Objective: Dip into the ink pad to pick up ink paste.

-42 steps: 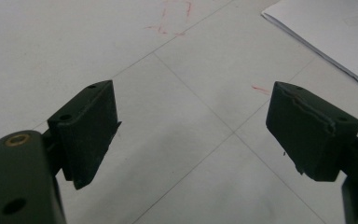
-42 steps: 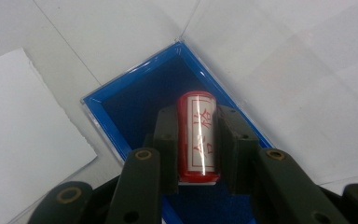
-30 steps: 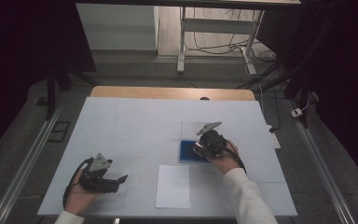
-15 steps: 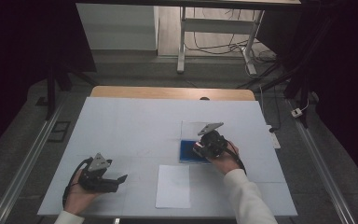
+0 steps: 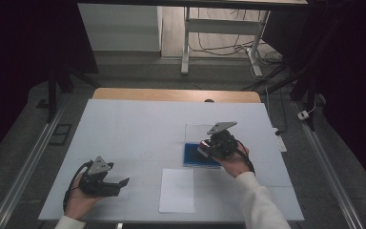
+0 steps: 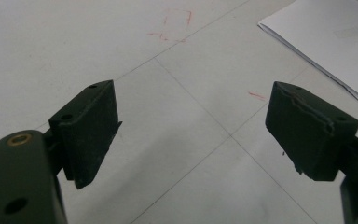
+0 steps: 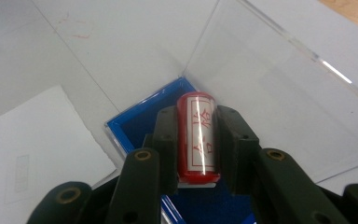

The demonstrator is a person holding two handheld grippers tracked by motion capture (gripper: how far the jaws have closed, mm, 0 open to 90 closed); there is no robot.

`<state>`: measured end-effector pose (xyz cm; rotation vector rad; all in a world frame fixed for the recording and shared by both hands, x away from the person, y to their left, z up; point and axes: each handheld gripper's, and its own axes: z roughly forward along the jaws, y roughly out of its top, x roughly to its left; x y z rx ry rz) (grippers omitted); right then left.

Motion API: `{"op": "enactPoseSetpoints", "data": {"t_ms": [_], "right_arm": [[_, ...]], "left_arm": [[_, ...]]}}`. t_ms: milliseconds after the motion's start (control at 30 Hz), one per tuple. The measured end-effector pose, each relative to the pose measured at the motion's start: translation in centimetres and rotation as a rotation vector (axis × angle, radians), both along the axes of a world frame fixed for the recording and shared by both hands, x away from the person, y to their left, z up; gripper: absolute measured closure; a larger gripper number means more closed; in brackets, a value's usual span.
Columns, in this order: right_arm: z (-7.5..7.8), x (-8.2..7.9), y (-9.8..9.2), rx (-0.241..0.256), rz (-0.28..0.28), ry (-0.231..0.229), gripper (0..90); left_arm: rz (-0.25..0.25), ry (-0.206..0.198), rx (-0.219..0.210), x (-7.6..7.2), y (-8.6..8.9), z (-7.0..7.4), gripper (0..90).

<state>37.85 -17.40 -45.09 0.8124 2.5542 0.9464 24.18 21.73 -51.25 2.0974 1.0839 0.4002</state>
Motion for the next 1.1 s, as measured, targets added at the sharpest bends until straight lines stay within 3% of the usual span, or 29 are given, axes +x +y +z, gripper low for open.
{"op": "enactPoseSetpoints", "data": {"t_ms": [400,833,1100], "right_arm": [[1.8,0.0,0.5,-0.021,0.009,-0.023,70.1],[1.1,0.3,1.3,-0.053,0.011,-0.005,70.1],[-0.3,0.8,1.5,-0.089,0.0,0.013,70.1]], "left_arm": [[0.002,0.004,0.002,0.1,0.1,-0.1,17.2],[0.002,0.006,0.005,0.1,0.0,-0.2,17.2],[0.004,0.007,0.004,0.1,0.1,-0.2,17.2]]}}
